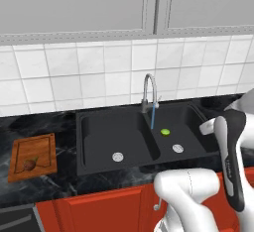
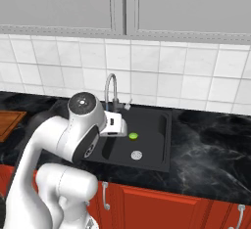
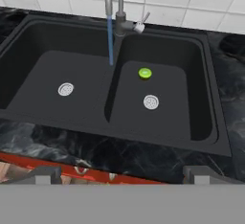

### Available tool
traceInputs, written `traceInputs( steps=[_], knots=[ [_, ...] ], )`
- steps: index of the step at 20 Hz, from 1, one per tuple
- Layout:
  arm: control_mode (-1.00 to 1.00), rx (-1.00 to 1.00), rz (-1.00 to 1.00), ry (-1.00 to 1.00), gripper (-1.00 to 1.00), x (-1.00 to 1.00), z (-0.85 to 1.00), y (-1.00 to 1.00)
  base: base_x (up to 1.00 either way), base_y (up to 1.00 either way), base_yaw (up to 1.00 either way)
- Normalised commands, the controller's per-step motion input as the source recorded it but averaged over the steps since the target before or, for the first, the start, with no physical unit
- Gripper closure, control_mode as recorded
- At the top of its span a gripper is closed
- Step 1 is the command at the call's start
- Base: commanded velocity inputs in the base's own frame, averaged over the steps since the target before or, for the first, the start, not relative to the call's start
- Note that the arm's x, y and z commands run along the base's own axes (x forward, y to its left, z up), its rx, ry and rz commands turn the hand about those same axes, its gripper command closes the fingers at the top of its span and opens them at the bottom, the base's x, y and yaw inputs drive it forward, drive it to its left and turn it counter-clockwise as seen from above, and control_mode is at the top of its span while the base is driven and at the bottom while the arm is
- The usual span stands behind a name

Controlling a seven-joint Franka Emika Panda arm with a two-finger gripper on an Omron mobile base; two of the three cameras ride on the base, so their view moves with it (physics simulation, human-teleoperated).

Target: Pick the kiwi, pear from the sink and place them on the cutting board to airdry. Then turn off the sink faucet.

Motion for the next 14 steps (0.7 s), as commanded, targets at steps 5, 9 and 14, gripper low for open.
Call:
traceInputs(
  steps=[5, 9, 14],
  knots=[
    [-1.0, 0.0, -0.03, 0.0, -1.0, 0.34, -0.04, -0.03, 0.0, 0.0, 0.0],
    [-1.0, 0.0, -0.05, 0.03, -1.0, 0.38, -0.01, 0.0, 0.0, 0.0, 0.0],
    [-1.0, 0.0, -0.05, 0.0, -1.0, 0.34, -0.22, 0.0, 0.0, 0.0, 0.0]
  ],
)
